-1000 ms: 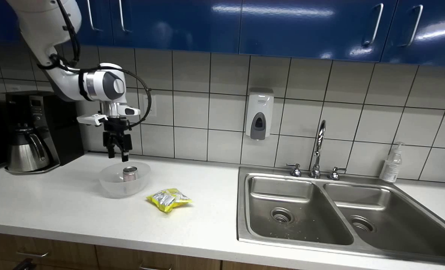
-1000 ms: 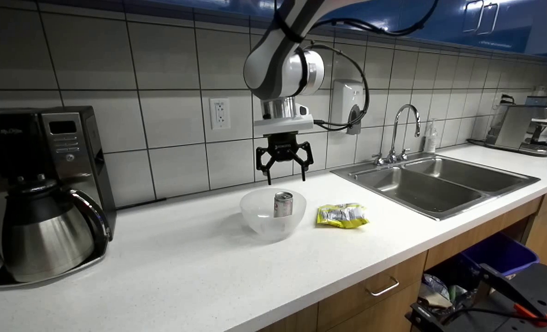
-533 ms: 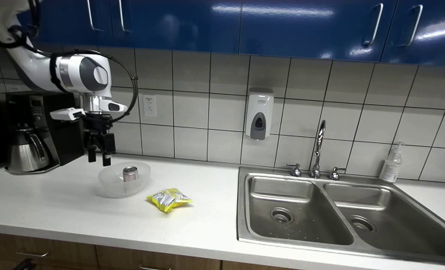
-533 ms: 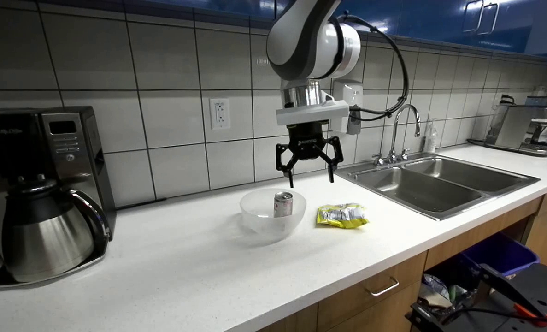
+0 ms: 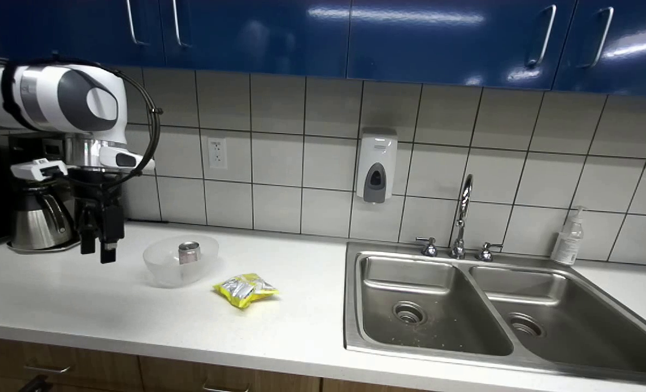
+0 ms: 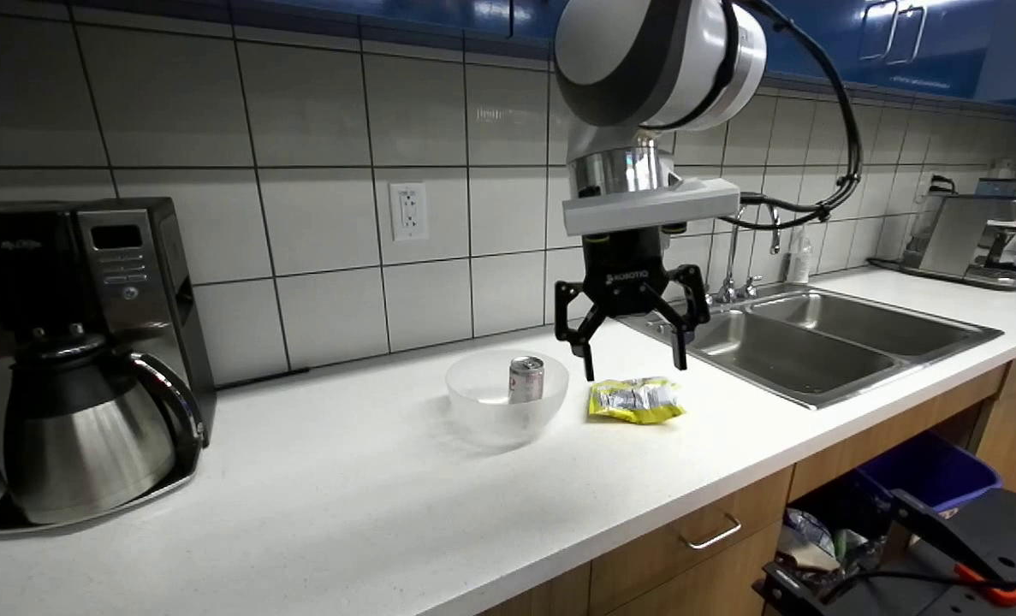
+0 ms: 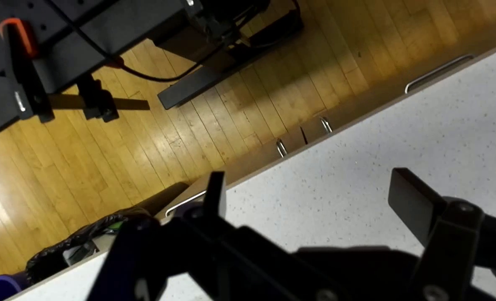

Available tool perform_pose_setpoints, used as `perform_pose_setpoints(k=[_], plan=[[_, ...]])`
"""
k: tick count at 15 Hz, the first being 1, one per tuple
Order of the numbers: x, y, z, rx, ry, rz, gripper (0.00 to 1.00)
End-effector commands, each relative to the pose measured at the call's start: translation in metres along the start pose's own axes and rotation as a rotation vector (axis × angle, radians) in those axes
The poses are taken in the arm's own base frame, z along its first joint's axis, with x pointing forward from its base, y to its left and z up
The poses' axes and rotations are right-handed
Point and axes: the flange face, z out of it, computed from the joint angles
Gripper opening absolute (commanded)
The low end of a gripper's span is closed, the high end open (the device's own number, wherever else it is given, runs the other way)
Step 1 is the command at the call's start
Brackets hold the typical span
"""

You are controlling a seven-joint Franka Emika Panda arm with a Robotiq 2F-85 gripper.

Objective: Put the can inside the bowl

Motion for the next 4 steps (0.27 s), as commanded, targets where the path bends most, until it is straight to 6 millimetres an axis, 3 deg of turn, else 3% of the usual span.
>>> perform_pose_setpoints(k=[1, 4], plan=[[-0.009, 0.004, 0.002, 0.004, -0.010, 0.005, 1.00], [-0.023, 0.011, 0.002, 0.009, -0.013, 0.007, 1.00]])
